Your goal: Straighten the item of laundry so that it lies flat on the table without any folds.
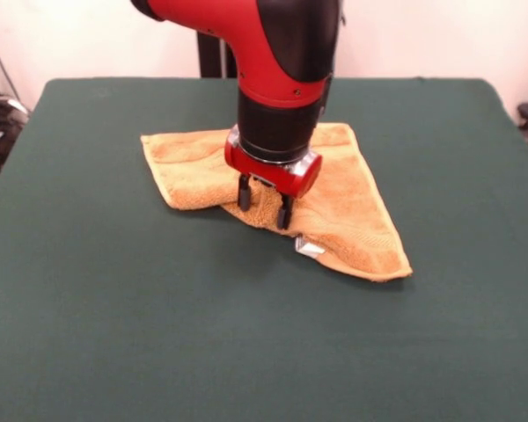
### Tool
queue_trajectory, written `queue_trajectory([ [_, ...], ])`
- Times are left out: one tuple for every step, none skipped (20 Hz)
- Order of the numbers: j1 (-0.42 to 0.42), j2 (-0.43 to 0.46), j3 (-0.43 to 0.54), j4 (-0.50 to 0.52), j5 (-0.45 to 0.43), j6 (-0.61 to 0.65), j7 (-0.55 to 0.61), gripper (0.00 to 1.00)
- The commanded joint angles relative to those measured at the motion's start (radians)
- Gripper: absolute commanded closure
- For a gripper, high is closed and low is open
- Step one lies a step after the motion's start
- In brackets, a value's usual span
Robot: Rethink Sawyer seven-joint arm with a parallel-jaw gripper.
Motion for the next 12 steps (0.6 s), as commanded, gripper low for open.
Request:
queue_trajectory([
  [0.055, 0.049, 0.091, 0.037, 0.057, 0.058, 0.243, 0.0],
  [0.056, 0.049, 0.091, 0.039, 0.062, 0.06, 0.25, 0.0],
  [0.055, 0.05, 0.089, 0.036, 0.064, 0.064, 0.252, 0.0],
  [0.056, 0.05, 0.088, 0.036, 0.064, 0.067, 0.252, 0.0],
  [0.057, 0.052, 0.087, 0.032, 0.064, 0.07, 0.252, 0.0],
  [0.057, 0.052, 0.085, 0.03, 0.061, 0.071, 0.248, 0.0],
  [0.056, 0.054, 0.083, 0.028, 0.059, 0.069, 0.244, 0.0],
  [0.052, 0.053, 0.086, 0.031, 0.06, 0.065, 0.24, 0.0],
  [0.047, 0.054, 0.092, 0.036, 0.06, 0.049, 0.234, 0.0],
  [0.042, 0.055, 0.098, 0.041, 0.06, 0.032, 0.23, 0.0],
  [0.036, 0.058, 0.107, 0.049, 0.058, 0.008, 0.221, 0.0],
  [0.029, 0.06, 0.117, 0.059, 0.056, -0.015, 0.213, 0.0],
])
